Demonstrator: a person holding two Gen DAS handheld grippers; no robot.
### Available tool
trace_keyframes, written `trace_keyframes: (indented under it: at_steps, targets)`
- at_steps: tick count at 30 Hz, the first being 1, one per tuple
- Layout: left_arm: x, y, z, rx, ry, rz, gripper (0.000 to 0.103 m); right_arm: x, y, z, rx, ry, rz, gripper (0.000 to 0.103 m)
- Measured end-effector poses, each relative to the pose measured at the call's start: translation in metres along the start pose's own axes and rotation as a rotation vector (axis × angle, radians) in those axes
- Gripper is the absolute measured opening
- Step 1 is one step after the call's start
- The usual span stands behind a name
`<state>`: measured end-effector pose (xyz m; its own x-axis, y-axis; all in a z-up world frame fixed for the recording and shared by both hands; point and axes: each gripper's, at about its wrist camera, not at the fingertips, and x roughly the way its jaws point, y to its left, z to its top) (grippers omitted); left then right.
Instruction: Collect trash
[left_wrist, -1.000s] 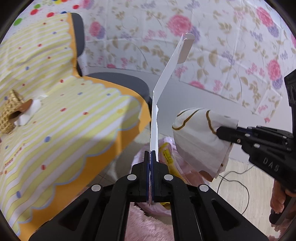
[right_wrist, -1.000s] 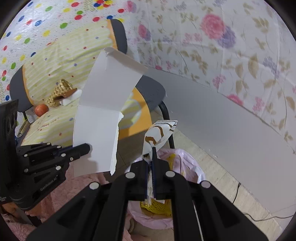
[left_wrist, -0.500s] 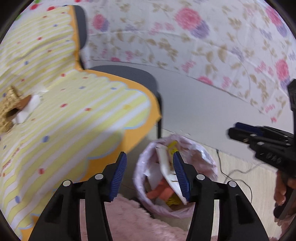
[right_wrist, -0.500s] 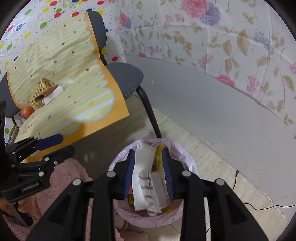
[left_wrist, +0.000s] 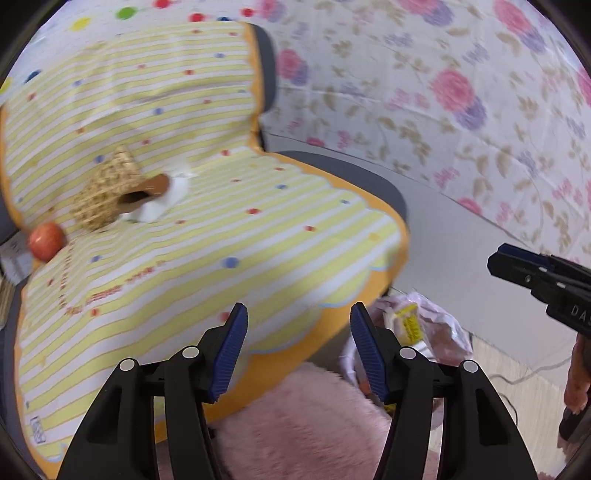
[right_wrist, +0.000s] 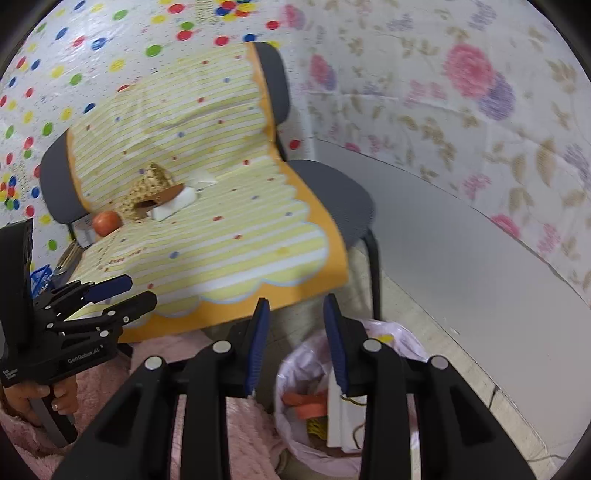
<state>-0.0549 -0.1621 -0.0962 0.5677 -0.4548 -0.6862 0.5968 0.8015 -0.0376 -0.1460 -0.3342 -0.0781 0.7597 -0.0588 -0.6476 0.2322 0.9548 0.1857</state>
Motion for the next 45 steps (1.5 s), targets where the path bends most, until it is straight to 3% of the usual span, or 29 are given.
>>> trace_keyframes:
  at_steps: [13,18,22,29,36,41,45]
  targets:
    - [-0.022,0.108,0.006,-0.207,-0.038,0.223,0.061,0.056,0.072,0.053,-0.148,0.029,0.146,0.037]
    - [-0.031,0.143,0.014,-0.267,-0.063,0.316,0.075,0.081,0.104,0.073,-0.211,0.033,0.182,0.048]
    - [-0.03,0.168,0.019,-0.297,-0.059,0.364,0.075,0.106,0.128,0.085,-0.269,0.049,0.191,0.051]
    - [-0.014,0.205,0.033,-0.326,-0.055,0.416,0.075,0.157,0.149,0.128,-0.28,0.035,0.199,0.052]
    - [0.023,0.245,0.06,-0.338,-0.057,0.441,0.075,0.226,0.16,0.176,-0.272,0.037,0.178,0.036]
    - [0.049,0.272,0.081,-0.346,-0.052,0.458,0.075,0.28,0.166,0.202,-0.228,0.06,0.183,0.036]
    - [0.061,0.287,0.093,-0.345,-0.059,0.469,0.075,0.321,0.171,0.222,-0.182,0.091,0.175,0.047]
